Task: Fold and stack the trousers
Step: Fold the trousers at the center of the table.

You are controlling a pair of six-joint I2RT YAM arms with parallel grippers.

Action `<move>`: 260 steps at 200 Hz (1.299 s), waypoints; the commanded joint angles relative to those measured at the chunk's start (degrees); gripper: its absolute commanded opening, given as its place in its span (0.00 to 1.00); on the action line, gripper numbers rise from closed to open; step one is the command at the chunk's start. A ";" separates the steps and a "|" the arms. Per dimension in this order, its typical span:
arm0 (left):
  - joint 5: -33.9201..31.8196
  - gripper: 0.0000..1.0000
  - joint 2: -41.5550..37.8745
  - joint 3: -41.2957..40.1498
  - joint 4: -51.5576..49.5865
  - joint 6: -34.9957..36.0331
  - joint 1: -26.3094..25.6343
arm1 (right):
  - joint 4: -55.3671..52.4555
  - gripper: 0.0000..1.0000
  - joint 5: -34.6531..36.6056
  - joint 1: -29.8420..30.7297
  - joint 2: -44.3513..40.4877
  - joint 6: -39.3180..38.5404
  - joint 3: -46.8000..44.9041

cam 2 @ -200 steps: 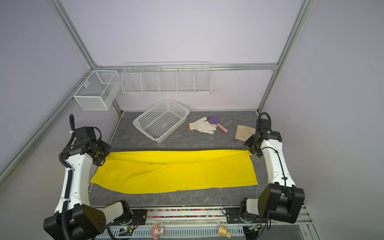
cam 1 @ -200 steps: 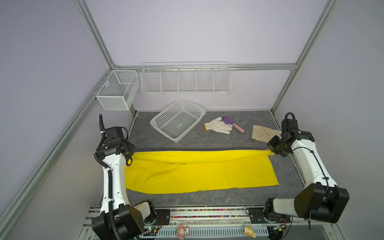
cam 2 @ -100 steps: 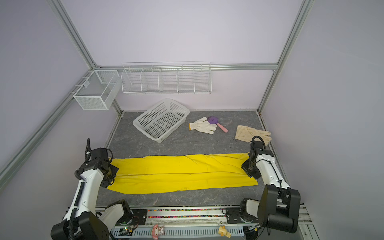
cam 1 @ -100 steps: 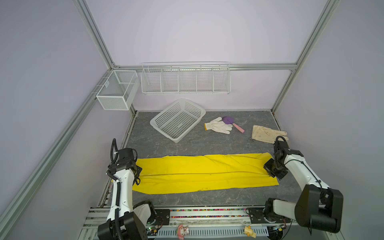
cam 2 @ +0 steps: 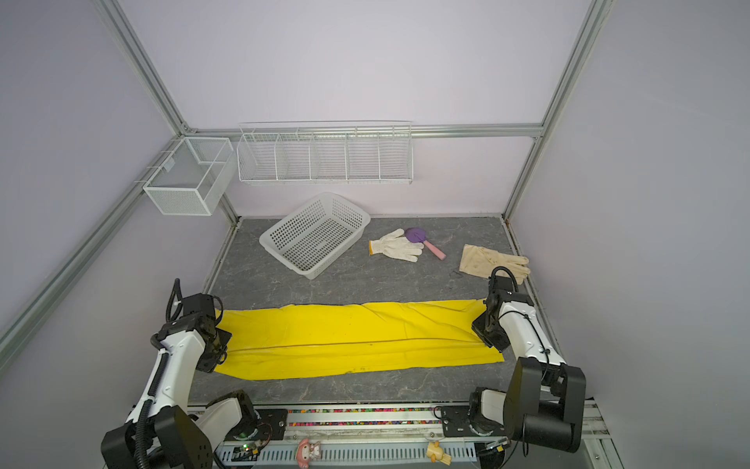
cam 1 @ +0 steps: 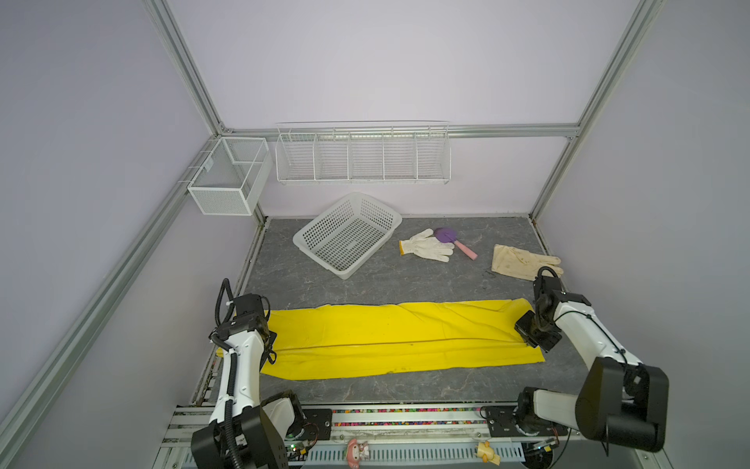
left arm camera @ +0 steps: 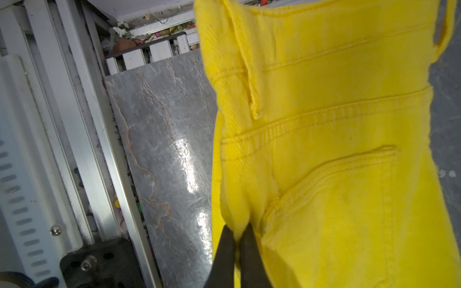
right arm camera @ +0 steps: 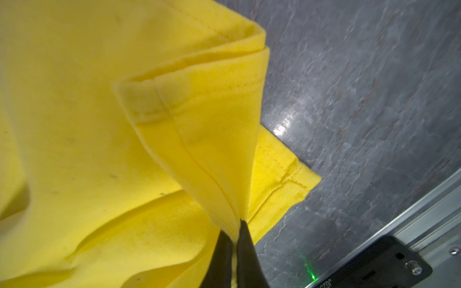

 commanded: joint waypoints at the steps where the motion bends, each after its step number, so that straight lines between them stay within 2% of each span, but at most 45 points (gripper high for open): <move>1: -3.46 0.00 -1.05 2.04 -1.47 -1.85 1.01 | -4.08 0.06 2.68 -0.36 -1.88 -0.04 2.38; 23: -3.45 0.00 -0.05 1.66 -1.63 -2.49 1.01 | -5.46 0.08 1.78 -0.13 -3.37 0.64 1.26; 49: -3.24 0.00 0.33 -0.44 -0.47 -3.17 0.97 | -7.11 0.12 4.20 -0.09 -4.06 0.78 -2.43; 72: -2.99 0.00 0.70 -0.28 -0.87 -3.74 1.01 | -7.01 0.26 4.52 -0.09 -3.48 1.77 -4.84; 90: -4.67 0.08 0.31 1.27 -2.70 -3.80 1.01 | -8.08 0.39 4.67 0.00 -2.45 2.27 -4.68; 119: -5.76 0.14 -2.02 3.51 -3.56 -3.43 1.01 | -10.60 0.43 3.82 0.00 -4.81 1.93 -3.20; 133: -3.90 0.18 -2.16 4.72 -3.63 -2.45 1.03 | -12.50 0.51 4.65 -0.01 -5.71 2.06 -1.12; 145: -3.06 0.29 -2.33 6.12 -4.88 -2.36 1.01 | -13.12 0.57 5.86 -0.01 -6.30 1.91 1.26; 155: -2.40 0.39 -2.75 7.54 -6.21 -2.42 1.01 | -12.04 0.57 5.27 0.00 -6.23 1.59 3.10; 168: -0.97 0.43 -3.73 8.50 -6.58 -1.91 1.01 | -9.69 0.58 3.63 0.33 -5.50 1.57 4.39; 195: 7.13 0.54 -5.21 6.76 -1.19 0.29 1.01 | -2.37 0.59 -1.43 2.93 -1.88 1.26 3.92; 224: 14.49 0.58 -2.31 3.81 2.82 1.38 0.78 | 4.64 0.65 -2.45 7.23 3.74 2.01 3.98; 260: 18.79 0.59 1.69 -2.38 11.10 2.59 0.66 | 8.25 0.71 -0.49 8.96 9.98 2.23 2.64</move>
